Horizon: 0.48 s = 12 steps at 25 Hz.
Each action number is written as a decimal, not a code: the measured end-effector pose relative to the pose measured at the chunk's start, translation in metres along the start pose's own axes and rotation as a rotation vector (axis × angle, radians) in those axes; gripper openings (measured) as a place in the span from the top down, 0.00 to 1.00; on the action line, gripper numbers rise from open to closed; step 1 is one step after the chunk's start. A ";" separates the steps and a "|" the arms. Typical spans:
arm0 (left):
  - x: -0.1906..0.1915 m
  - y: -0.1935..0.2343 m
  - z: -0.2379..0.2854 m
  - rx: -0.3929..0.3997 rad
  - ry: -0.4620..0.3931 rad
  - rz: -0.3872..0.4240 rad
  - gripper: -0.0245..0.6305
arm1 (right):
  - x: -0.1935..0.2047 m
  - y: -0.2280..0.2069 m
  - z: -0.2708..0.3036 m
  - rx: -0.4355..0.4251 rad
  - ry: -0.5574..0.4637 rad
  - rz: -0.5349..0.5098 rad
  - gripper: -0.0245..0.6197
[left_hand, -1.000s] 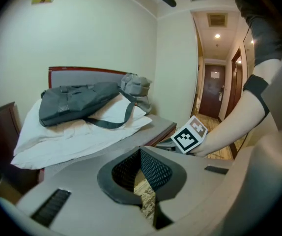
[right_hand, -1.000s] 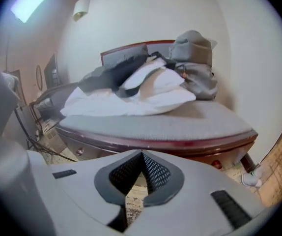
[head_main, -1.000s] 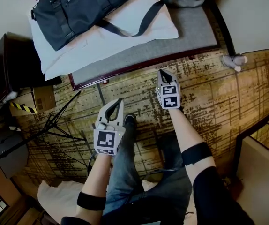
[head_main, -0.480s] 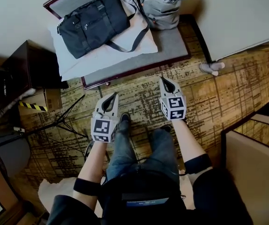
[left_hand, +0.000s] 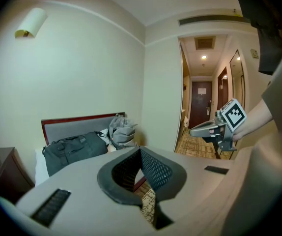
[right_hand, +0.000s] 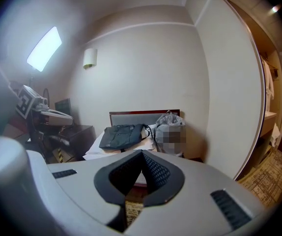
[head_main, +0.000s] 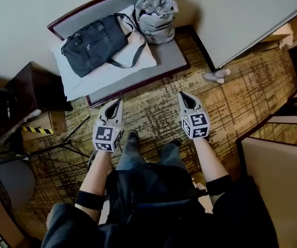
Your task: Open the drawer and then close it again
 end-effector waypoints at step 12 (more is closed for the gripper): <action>-0.030 -0.026 0.015 0.098 -0.015 0.039 0.96 | -0.010 -0.034 -0.055 0.121 -0.046 0.079 0.95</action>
Point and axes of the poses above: the fingertips, and each gripper's own axes: z forward along the fingers, y to its left, x out of its underside, the point moved 6 cm from there along -z, backward along the fingers, and after that the axes turned 5 degrees about -z, right-handed, at the moved point
